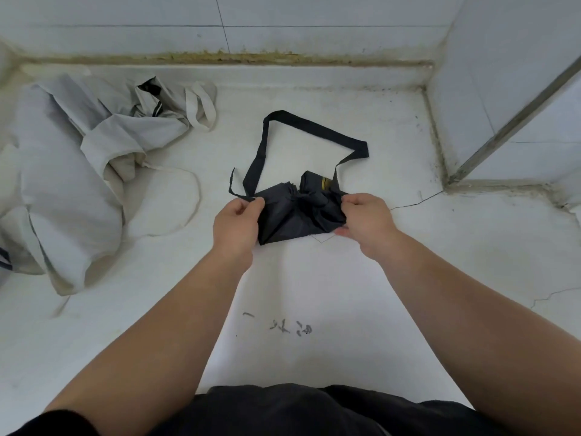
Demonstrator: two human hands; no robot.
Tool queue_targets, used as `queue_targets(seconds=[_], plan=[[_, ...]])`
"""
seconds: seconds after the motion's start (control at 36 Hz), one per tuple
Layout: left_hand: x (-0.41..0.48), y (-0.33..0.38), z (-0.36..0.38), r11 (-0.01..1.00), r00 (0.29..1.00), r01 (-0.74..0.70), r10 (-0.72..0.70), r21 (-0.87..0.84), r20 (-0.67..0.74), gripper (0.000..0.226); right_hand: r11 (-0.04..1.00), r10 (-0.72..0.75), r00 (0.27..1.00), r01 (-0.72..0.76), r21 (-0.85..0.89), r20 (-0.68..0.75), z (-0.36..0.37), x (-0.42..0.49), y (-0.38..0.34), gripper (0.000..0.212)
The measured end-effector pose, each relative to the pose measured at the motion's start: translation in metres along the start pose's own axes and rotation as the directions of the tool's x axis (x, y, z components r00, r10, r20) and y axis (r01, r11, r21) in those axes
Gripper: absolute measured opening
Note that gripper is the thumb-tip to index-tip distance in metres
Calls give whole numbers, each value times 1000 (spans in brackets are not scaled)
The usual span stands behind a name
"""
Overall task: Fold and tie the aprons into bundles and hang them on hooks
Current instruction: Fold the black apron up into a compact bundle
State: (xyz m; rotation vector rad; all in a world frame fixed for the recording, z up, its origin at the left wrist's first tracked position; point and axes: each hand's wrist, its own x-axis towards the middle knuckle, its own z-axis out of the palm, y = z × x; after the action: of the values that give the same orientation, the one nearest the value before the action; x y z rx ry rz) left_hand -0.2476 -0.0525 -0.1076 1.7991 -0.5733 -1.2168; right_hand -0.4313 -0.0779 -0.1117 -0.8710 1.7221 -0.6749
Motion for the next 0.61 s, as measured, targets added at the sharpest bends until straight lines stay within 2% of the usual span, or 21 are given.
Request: queue_targets(seconds=[0.08, 0.14, 0.19, 0.28, 0.36, 0.42, 0.47, 0.53, 0.61], plan=[[1, 7, -6, 959, 987, 123, -91, -257, 135, 17, 982, 34, 998, -42, 183, 45, -4, -5, -1, 20], [0, 12, -9, 921, 963, 204, -130, -331, 234, 5, 935, 39, 996, -65, 349, 82, -6, -9, -3, 20], [-1, 16, -12, 874, 939, 287, -175, -392, 297, 17, 880, 45, 990, -103, 464, 134, -7, -13, -8, 22], [-4, 22, -15, 802, 921, 369, -248, -469, 299, 13, 822, 29, 975, -150, 550, 222, -6, -19, -16, 18], [-3, 27, -18, 753, 914, 406, -320, -519, 251, 11, 811, -36, 948, -158, 563, 318, -7, -26, -21, 27], [-2, 30, -20, 708, 900, 435, -369, -557, 233, 12, 882, -126, 941, -39, 469, 315, -5, -27, -20, 30], [-2, 34, -21, 670, 889, 452, -390, -588, 239, 10, 968, -218, 945, 179, 175, 242, -3, -26, -17, 29], [-2, 36, -21, 651, 884, 459, -400, -605, 241, 6, 950, -297, 938, 309, -43, 177, -1, -24, -15, 41], [0, 38, -21, 627, 879, 458, -425, -630, 216, 5, 899, -391, 911, 408, -159, 128, 0, -23, -13, 45]])
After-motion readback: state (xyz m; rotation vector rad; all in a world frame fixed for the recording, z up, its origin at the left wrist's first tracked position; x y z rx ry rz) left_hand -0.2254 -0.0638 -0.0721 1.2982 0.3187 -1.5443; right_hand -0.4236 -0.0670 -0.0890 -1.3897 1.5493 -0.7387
